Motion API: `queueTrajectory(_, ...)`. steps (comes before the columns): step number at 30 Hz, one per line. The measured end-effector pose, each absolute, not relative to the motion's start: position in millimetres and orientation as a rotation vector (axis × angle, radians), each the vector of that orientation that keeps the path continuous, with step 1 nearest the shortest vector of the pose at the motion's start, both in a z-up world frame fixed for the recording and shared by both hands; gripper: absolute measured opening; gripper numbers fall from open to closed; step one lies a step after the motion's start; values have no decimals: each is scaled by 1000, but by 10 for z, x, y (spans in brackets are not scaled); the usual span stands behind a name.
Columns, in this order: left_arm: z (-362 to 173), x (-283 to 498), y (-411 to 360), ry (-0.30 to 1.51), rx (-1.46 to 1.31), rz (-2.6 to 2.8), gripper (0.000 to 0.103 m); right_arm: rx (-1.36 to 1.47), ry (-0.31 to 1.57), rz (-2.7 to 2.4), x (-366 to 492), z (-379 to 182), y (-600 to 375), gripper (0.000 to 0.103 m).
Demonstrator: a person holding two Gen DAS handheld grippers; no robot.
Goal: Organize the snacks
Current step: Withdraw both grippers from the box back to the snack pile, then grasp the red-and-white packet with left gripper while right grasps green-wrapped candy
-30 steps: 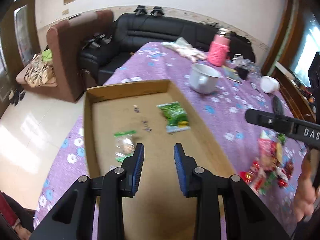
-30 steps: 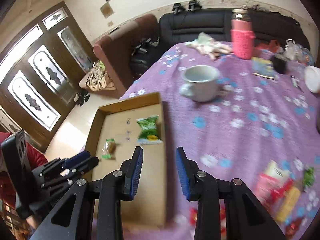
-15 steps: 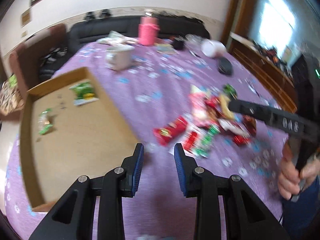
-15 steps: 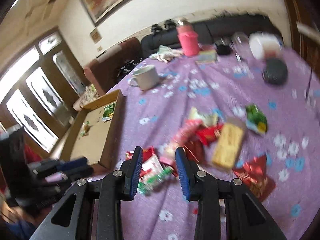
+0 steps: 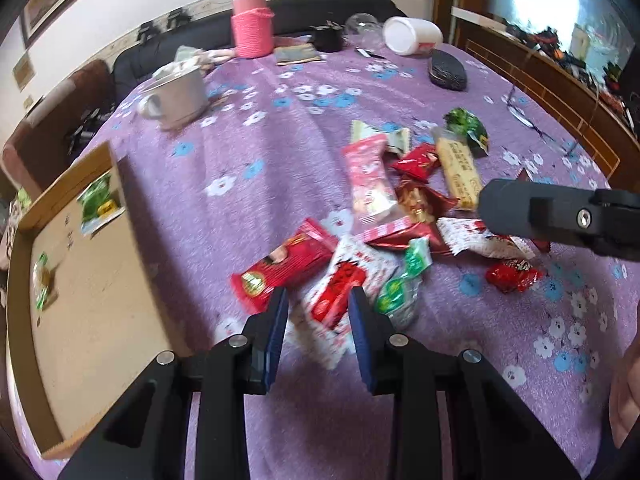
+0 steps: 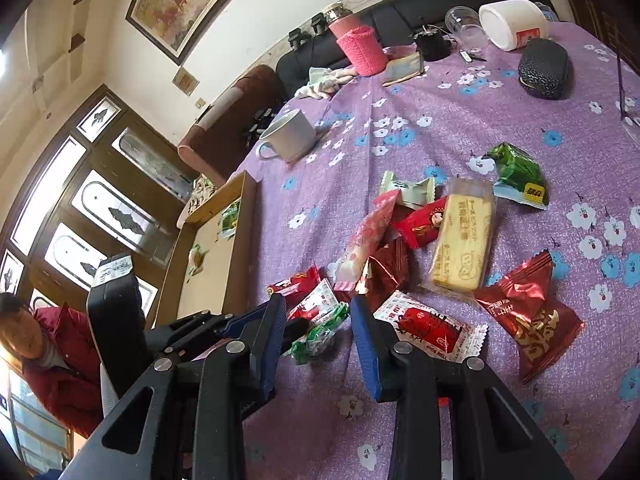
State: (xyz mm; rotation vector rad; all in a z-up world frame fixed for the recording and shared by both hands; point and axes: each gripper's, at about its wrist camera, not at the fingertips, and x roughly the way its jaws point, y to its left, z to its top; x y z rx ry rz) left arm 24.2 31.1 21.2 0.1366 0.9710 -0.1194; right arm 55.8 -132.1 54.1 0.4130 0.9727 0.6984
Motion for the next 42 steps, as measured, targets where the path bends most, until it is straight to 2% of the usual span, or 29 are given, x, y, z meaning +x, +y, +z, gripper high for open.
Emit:
queueTrajectory(4, 139, 308, 190, 970, 180, -140, 36, 426, 986, 684, 561, 502, -1359, 37)
queueTrajectory(8, 109, 371, 170, 953, 164, -153, 36, 437, 1012, 678, 575, 438, -1346, 37)
queueTrajectory(12, 103, 384, 275, 927, 106, -140, 29, 429, 1025, 671, 589, 401, -1317, 37)
queueTrajectory(21, 360, 340, 671, 806, -80, -115, 29, 378, 1060, 699, 567, 335, -1161, 37)
queueTrajectory(29, 433, 342, 848, 773, -129, -79, 29, 257, 1104, 645, 583, 207, -970, 36)
queueTrajectory(40, 428, 312, 844, 769, -115, -80, 29, 9, 1016, 561, 446, 216, -710, 36)
queueTrajectory(42, 429, 304, 828, 768, -114, -78, 29, -38, 1000, 554, 393, 217, -672, 33)
